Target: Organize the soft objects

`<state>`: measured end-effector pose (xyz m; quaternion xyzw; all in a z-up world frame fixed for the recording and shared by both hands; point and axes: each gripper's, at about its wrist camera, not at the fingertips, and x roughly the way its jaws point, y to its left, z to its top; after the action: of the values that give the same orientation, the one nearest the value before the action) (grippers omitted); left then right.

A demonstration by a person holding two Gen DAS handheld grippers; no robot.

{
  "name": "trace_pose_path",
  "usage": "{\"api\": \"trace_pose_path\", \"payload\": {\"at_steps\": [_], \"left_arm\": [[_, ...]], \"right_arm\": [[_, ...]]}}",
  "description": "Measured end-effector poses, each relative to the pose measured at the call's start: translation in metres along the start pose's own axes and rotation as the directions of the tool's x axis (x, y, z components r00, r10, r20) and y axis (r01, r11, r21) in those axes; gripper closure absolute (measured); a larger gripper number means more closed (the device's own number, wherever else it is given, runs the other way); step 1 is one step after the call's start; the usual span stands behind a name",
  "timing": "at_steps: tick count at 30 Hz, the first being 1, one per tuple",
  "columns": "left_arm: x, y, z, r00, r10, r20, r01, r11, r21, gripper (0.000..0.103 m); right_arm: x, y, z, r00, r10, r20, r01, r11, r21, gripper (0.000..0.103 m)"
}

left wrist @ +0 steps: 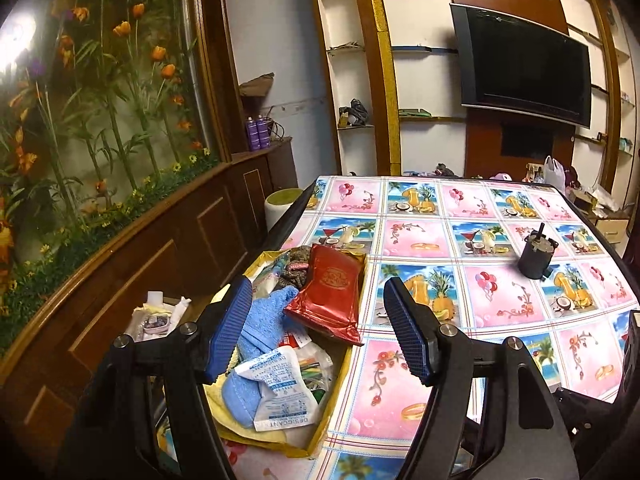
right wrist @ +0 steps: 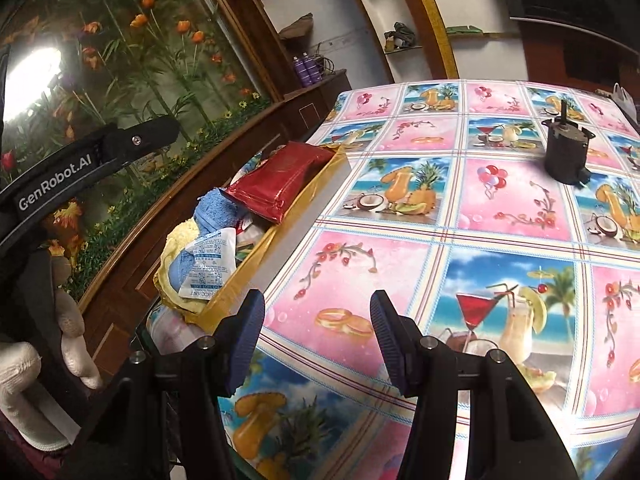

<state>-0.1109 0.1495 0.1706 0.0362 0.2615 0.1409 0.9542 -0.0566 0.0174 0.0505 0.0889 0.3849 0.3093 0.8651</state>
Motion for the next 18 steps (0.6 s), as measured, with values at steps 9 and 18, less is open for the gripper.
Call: {"api": "trace_pose_path", "payload": {"at_steps": [9,18], "left_arm": [[-0.006,-0.006,-0.004,1.000,0.004,-0.006,-0.004,1.000,-0.005,0.034],[-0.017,-0.003,-0.013,0.996,0.064,0.054,-0.064,0.998,-0.016,0.034]], "right_arm": [[-0.003,-0.004,-0.007,1.000,-0.008,-0.009,0.008,1.000,0.002,0.048],[0.002,-0.001,-0.011,0.999,-0.014,-0.029,0.014,1.000,-0.002,0.048]]}}
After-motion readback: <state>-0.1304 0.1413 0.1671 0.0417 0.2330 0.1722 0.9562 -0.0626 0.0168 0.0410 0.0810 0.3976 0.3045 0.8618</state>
